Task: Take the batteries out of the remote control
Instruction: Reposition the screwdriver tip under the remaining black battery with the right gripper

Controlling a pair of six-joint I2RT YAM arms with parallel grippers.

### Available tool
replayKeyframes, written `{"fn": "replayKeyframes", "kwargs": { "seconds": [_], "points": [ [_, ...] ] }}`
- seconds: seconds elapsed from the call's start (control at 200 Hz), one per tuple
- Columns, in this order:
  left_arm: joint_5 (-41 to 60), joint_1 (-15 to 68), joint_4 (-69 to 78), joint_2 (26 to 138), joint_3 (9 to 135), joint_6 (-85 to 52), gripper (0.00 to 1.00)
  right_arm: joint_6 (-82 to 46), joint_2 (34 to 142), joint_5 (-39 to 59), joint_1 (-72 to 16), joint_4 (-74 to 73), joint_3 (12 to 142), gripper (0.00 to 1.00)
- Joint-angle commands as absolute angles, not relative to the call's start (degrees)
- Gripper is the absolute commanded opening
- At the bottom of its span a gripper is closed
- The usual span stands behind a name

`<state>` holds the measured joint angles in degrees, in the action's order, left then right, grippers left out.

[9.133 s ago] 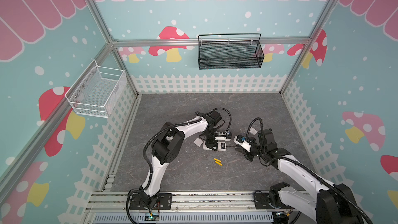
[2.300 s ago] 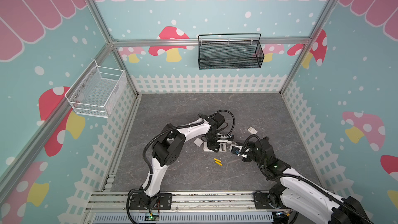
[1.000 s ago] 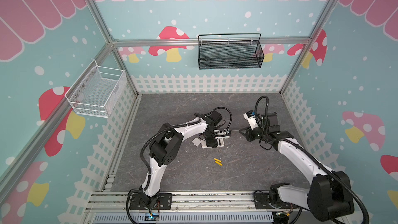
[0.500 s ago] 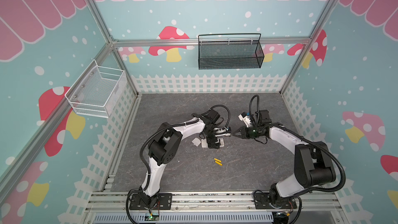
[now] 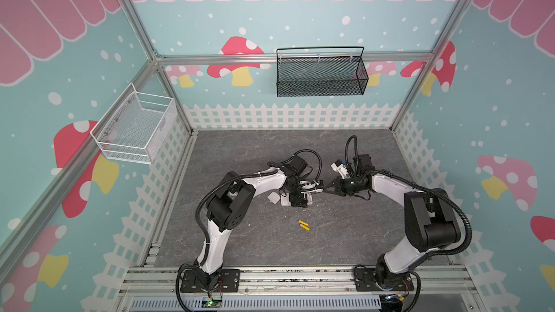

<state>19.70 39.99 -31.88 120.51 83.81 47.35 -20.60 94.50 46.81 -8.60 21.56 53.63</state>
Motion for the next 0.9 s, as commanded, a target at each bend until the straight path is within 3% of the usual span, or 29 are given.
{"fn": "replayKeyframes", "kwargs": {
  "seconds": [0.0,0.24,0.475,0.896],
  "points": [
    [18.04,40.41,-31.08,120.14,81.68,49.7,0.79,-23.41,95.16,48.03,-8.9,20.78,52.94,0.0],
    [16.96,40.53,-30.06,119.91,79.98,49.69,0.67,-24.43,95.61,47.27,-9.23,20.33,51.56,0.0],
    [16.16,40.63,-29.44,119.78,79.72,50.18,0.49,-26.0,96.02,46.15,-9.77,19.39,50.67,0.0],
    [15.93,40.7,-29.27,119.79,79.63,50.51,0.47,-30.34,96.39,44.57,-11.78,16.33,49.03,0.0]
  ]
}}
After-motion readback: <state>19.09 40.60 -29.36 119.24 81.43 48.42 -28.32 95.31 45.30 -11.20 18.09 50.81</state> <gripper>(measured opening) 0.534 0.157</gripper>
